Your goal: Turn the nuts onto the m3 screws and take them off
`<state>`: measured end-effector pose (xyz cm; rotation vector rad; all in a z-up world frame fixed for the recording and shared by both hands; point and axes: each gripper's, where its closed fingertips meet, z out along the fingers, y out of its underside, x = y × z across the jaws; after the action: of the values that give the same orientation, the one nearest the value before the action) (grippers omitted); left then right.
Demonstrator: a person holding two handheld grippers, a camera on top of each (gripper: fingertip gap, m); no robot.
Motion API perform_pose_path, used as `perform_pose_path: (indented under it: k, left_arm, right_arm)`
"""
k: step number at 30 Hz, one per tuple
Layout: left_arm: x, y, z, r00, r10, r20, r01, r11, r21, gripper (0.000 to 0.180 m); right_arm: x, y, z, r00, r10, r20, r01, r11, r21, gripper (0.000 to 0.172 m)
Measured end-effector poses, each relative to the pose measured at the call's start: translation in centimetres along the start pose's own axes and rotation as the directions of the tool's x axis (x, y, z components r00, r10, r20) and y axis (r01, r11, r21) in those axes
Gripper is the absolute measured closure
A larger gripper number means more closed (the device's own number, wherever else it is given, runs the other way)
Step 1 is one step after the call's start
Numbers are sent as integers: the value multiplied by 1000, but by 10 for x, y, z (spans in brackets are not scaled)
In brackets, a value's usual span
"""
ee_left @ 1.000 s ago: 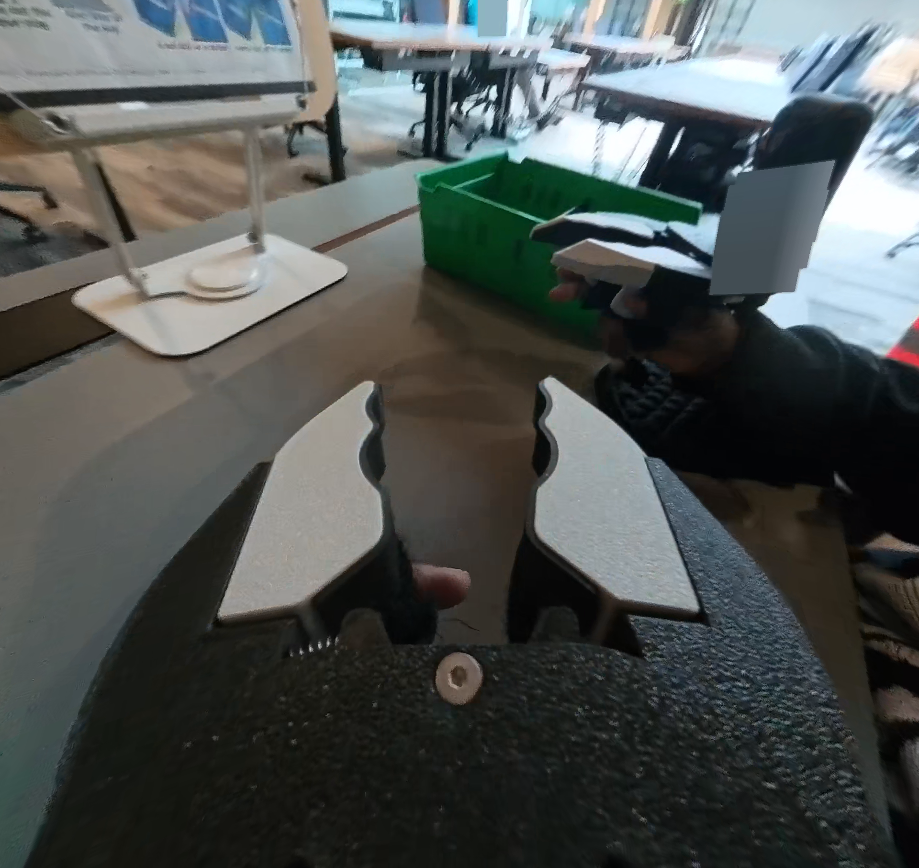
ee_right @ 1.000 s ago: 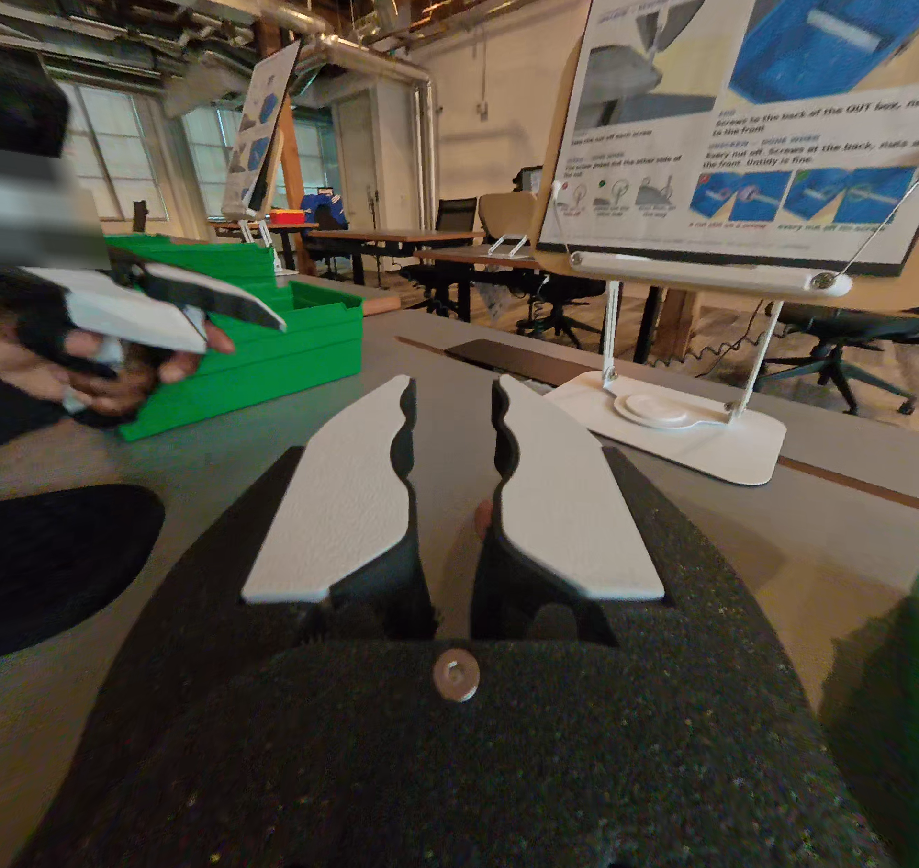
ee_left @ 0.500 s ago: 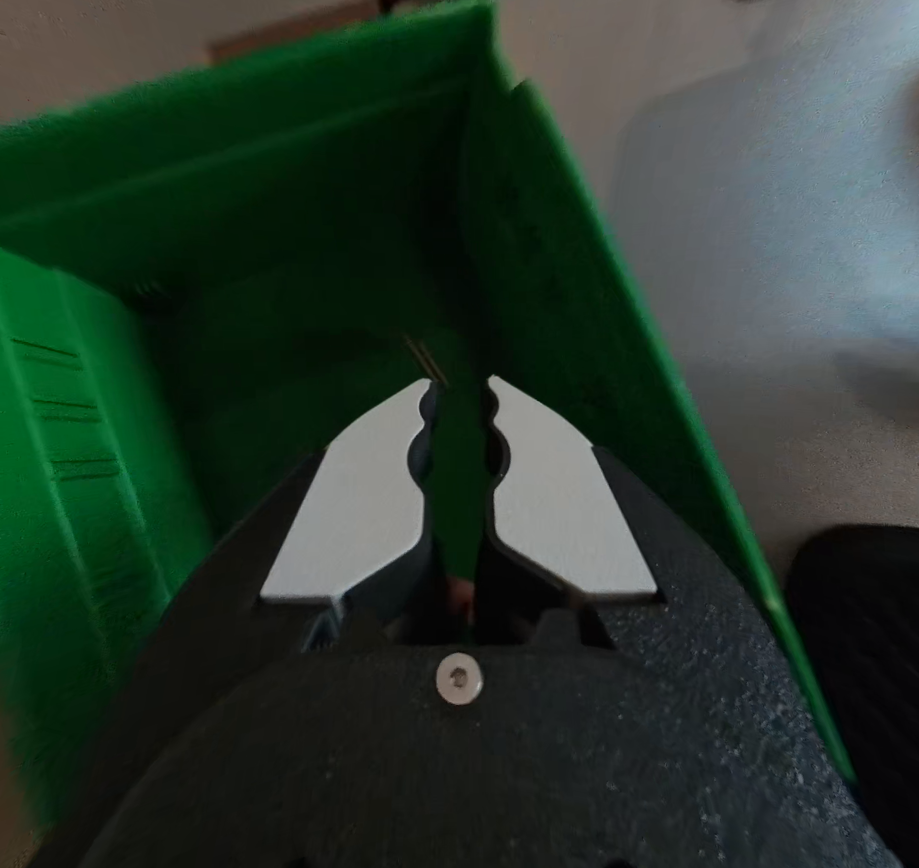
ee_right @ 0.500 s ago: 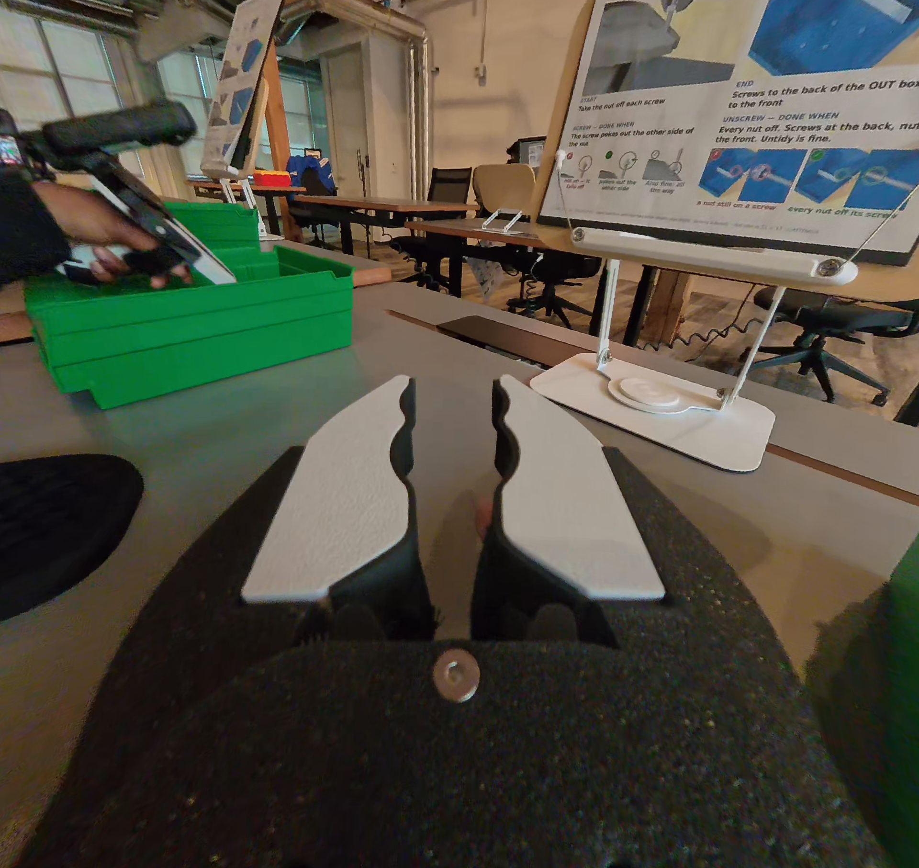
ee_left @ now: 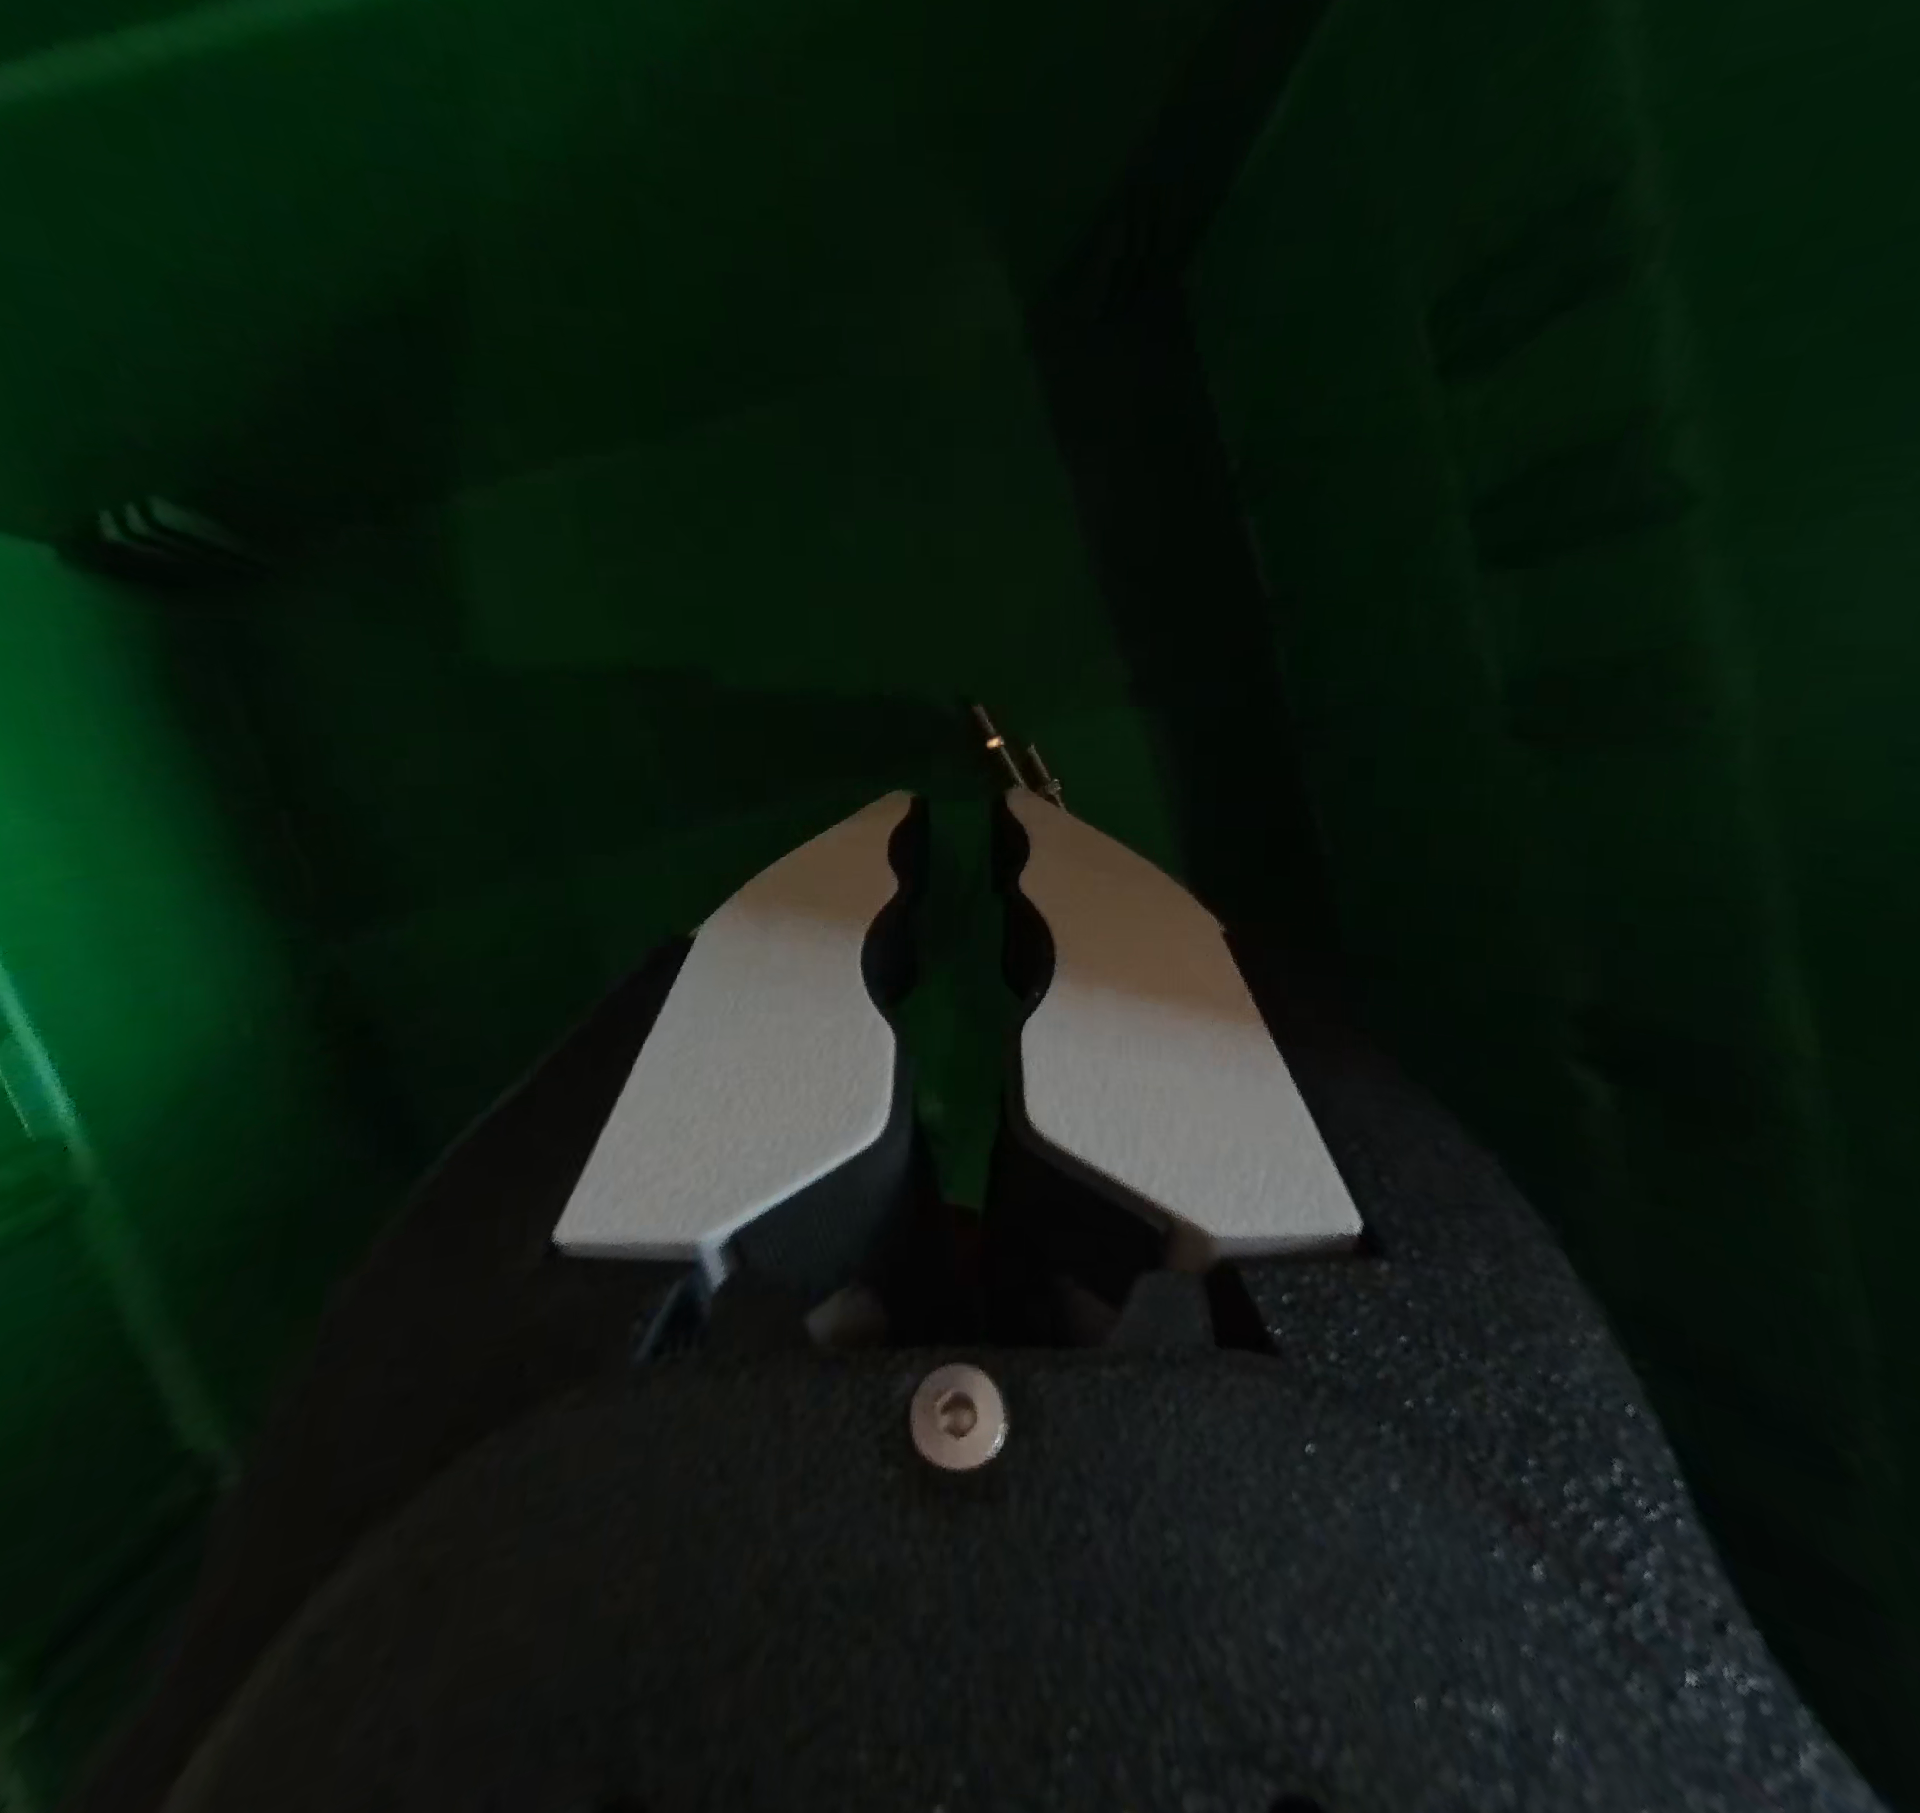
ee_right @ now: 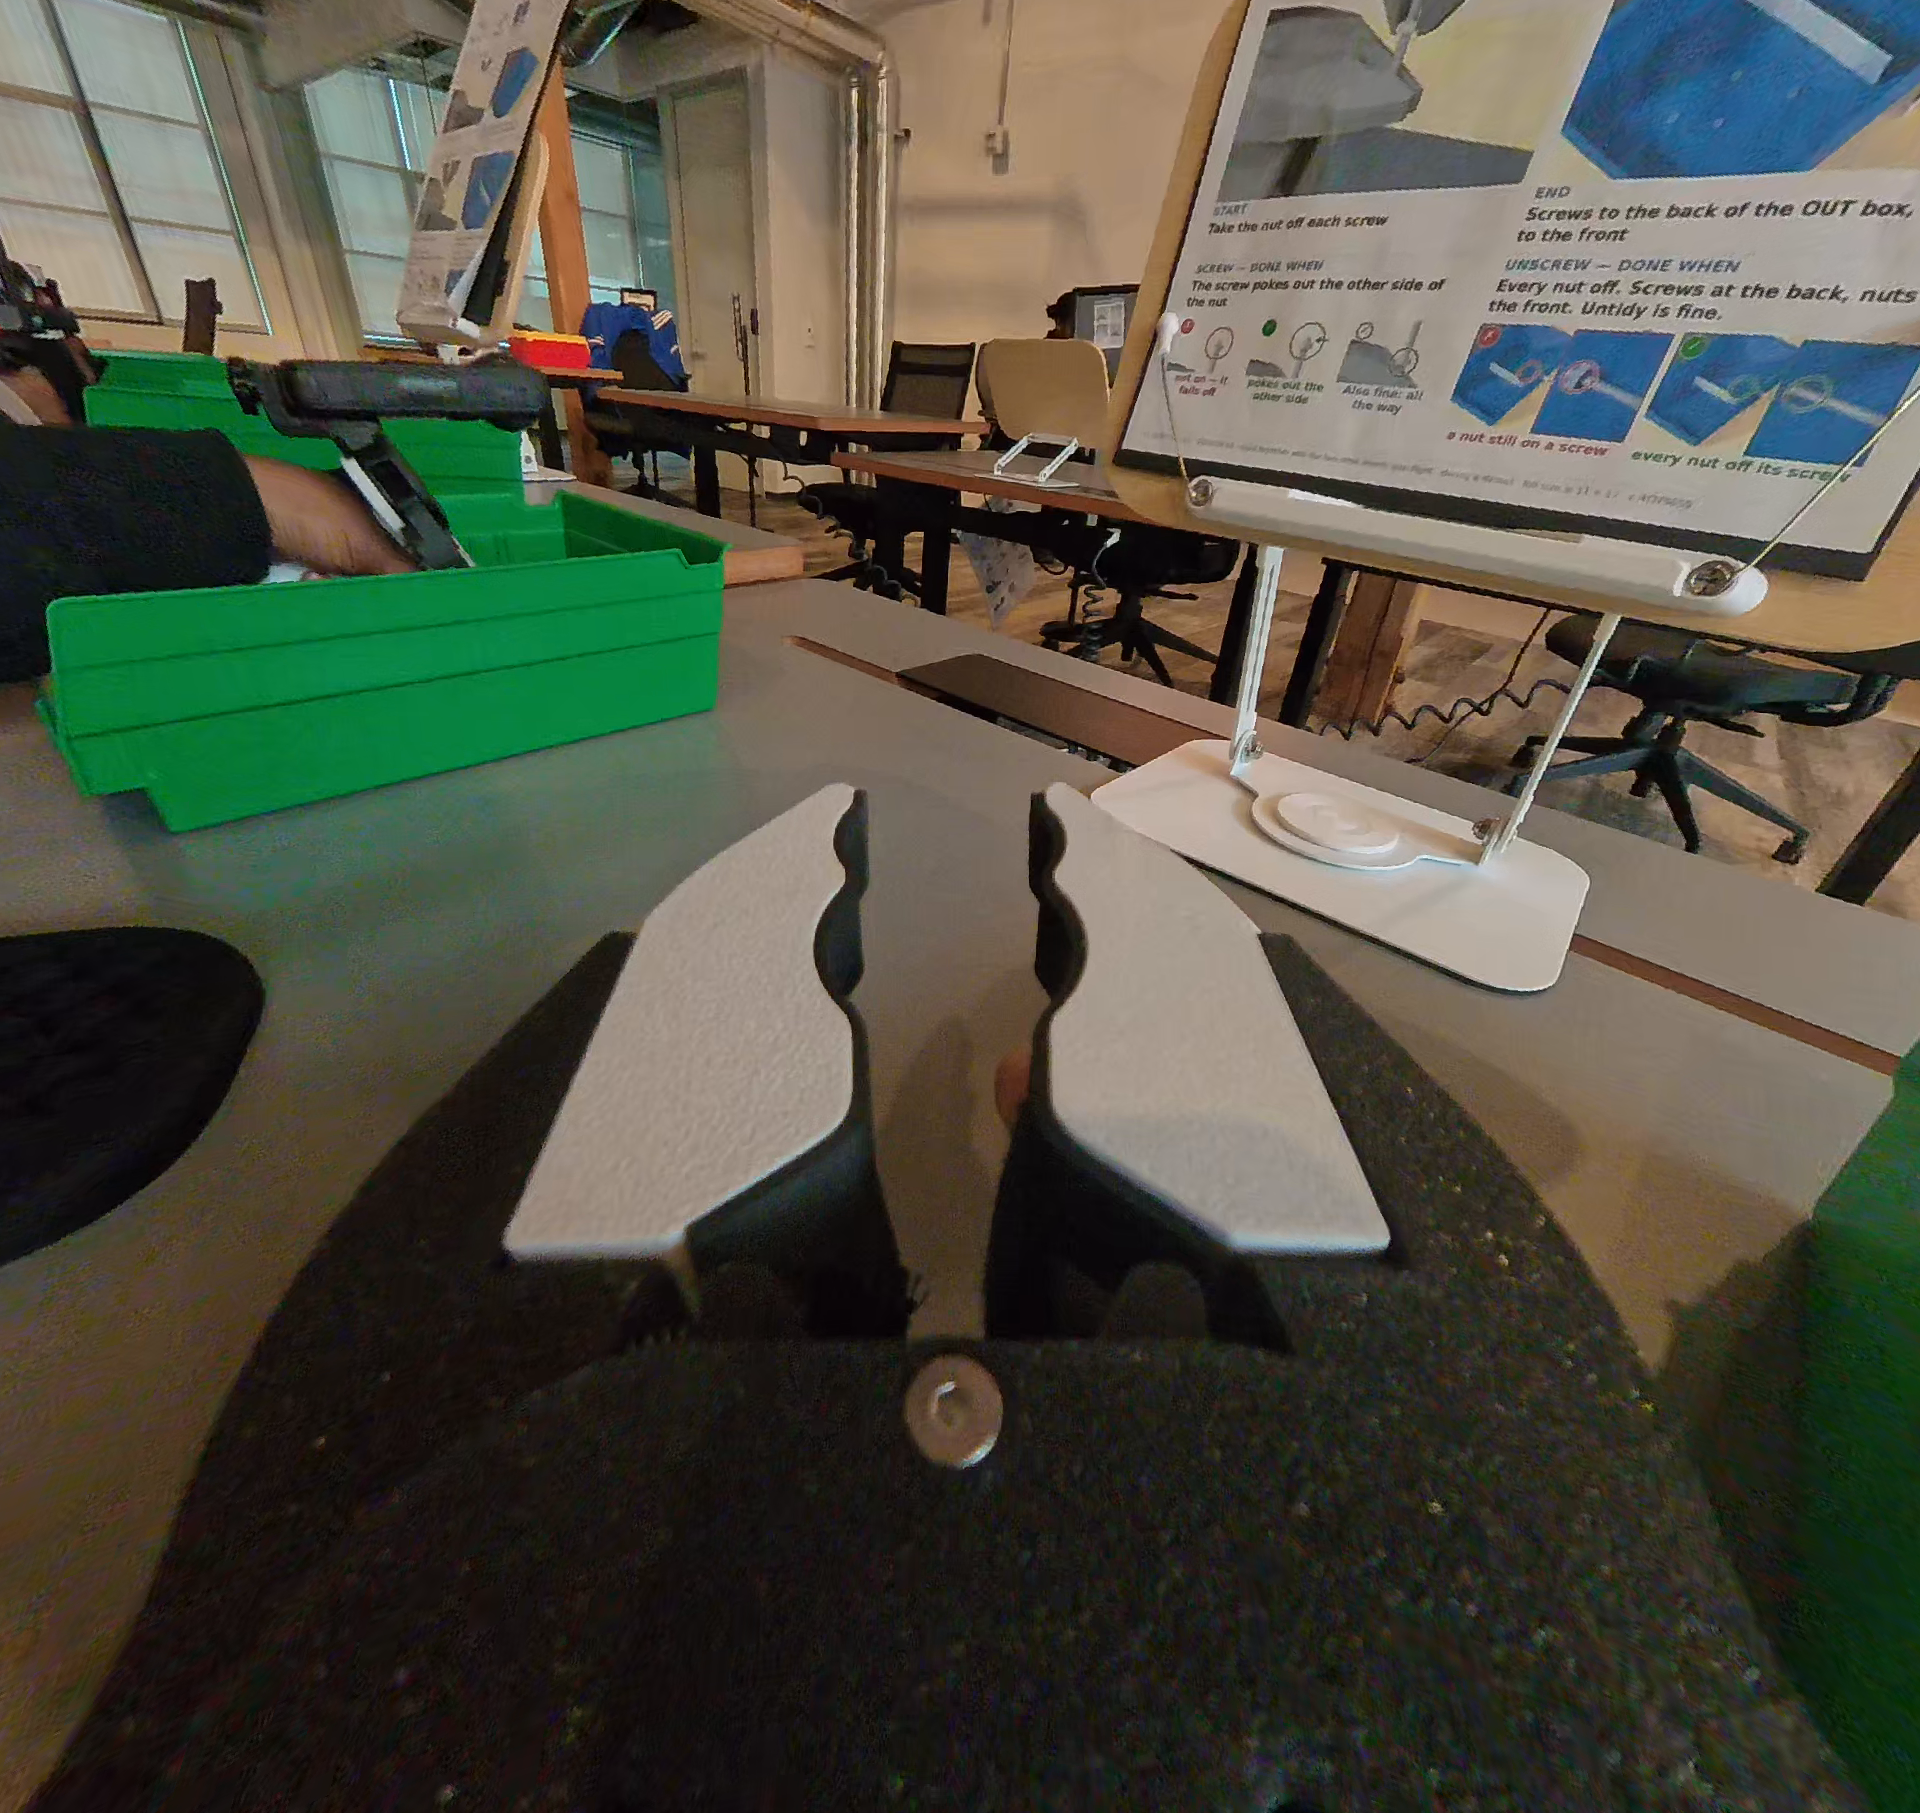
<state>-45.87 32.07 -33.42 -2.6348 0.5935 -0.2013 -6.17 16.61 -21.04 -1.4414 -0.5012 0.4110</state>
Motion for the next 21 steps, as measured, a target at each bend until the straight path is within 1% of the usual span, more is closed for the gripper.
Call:
perform_pose_path:
  k: [7,10,16,18,21]
  left_arm:
    - [4,-2,4,1000,-11,-20,11,1000,7,169]
    - [3,-4,3,1000,-10,-5,10,1000,12,168]
    - [11,-8,-1,999,-6,-32,7,1000,30,166]
    - [16,-7,0,998,-7,-58,8,999,31,166]
    - [16,-5,4,998,-7,-56,8,1000,27,165]
  right_arm:
    - [1,-2,-1,1000,-10,-5,10,1000,8,143]
    - [0,-3,-1,1000,-13,-4,13,1000,11,144]
    - [-2,-1,0,1000,-30,2,30,1000,1,143]
    - [-2,-1,0,999,-37,2,37,999,-2,143]
    - [-3,0,1,999,-42,2,42,999,-6,143]
